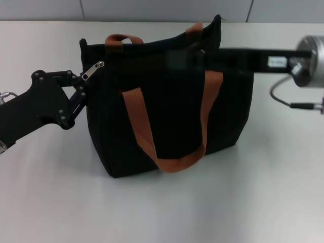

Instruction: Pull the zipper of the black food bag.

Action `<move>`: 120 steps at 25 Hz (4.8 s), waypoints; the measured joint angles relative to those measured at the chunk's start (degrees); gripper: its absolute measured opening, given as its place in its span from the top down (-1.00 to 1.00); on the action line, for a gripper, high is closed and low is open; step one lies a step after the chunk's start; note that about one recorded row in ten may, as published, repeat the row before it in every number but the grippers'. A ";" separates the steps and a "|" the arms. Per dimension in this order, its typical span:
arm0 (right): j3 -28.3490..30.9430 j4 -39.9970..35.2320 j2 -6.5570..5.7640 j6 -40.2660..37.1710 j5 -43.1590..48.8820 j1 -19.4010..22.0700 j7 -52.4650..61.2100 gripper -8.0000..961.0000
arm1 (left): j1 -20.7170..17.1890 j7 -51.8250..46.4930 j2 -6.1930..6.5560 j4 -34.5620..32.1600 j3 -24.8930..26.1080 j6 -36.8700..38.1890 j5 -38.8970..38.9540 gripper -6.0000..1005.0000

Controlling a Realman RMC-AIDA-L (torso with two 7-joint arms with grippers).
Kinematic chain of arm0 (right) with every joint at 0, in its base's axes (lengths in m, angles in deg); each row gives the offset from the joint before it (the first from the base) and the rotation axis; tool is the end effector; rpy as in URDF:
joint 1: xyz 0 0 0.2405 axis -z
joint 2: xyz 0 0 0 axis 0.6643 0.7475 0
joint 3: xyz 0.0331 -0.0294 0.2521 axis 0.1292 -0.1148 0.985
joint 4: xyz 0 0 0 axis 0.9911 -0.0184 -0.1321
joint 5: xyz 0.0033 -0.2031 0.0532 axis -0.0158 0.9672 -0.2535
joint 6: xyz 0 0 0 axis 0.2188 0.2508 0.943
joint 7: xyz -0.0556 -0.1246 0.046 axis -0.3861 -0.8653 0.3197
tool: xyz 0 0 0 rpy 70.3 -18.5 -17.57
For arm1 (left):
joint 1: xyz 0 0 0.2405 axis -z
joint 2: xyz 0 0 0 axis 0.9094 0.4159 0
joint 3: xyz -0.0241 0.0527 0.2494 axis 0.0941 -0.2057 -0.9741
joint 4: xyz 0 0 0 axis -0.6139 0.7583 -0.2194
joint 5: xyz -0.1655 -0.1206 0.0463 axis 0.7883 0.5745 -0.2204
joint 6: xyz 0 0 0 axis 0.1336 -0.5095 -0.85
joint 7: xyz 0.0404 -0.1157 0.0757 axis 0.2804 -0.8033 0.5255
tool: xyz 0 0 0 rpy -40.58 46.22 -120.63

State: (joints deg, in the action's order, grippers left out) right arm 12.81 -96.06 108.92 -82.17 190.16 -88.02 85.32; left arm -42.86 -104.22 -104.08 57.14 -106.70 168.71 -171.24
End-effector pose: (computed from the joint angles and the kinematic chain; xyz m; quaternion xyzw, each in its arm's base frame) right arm 0.1439 0.3452 -0.0022 0.8475 -0.3414 -0.3735 0.1602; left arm -0.2895 0.2820 0.0204 -0.8752 -0.0626 -0.3899 0.2793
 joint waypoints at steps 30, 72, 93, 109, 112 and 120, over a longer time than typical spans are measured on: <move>-15.28 -0.26 0.71 14.64 -0.20 -11.12 23.97 -0.70 | -0.53 1.39 0.15 -0.74 -0.14 0.05 -0.04 0.82; -18.86 0.30 0.86 18.92 -0.30 -12.71 24.84 -0.61 | -0.05 0.79 0.34 -3.78 -0.71 2.30 -0.55 0.80; -19.63 -0.63 0.66 19.16 0.00 -13.20 24.74 0.23 | -0.59 0.83 0.65 -4.21 -1.43 2.21 -0.74 0.79; -21.86 -0.89 0.65 20.39 0.10 -14.47 25.15 0.39 | -0.61 0.79 1.08 -4.36 -1.48 2.34 -0.74 0.78; -22.02 -0.88 0.71 20.67 0.10 -14.55 25.16 0.47 | -0.56 0.79 1.07 -4.47 -1.50 2.43 -0.74 0.78; -22.03 -0.88 0.75 20.79 0.11 -14.54 24.96 0.57 | -0.51 0.71 1.08 -4.50 -1.50 2.46 -0.73 0.77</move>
State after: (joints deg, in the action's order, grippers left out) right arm -9.21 -96.94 109.67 -61.38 190.27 -102.56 110.28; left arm -43.37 -103.51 -103.00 52.64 -108.20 171.16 -171.97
